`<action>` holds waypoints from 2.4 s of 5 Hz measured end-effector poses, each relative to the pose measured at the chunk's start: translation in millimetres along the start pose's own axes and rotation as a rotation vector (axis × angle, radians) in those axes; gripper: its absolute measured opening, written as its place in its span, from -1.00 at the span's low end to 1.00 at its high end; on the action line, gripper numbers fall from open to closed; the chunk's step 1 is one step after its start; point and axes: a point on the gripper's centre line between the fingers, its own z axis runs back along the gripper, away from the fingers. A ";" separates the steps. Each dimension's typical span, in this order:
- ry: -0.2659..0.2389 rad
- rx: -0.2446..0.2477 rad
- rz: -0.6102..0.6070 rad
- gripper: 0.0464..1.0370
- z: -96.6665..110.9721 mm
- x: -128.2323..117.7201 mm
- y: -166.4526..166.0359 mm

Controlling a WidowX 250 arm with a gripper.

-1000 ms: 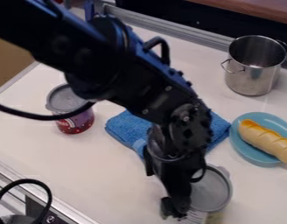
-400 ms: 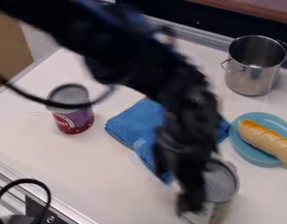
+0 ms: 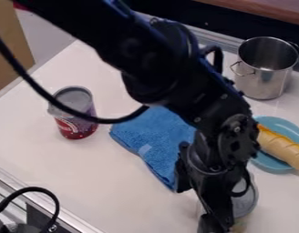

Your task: Move the grey tin to the right side of the blue cloth

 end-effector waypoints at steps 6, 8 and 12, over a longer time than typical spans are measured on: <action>-0.139 0.003 0.272 0.93 6.7 51.2 5.6; -0.134 -0.012 0.280 0.93 17.6 42.6 22.2; -0.246 0.209 0.713 0.93 37.8 36.9 172.7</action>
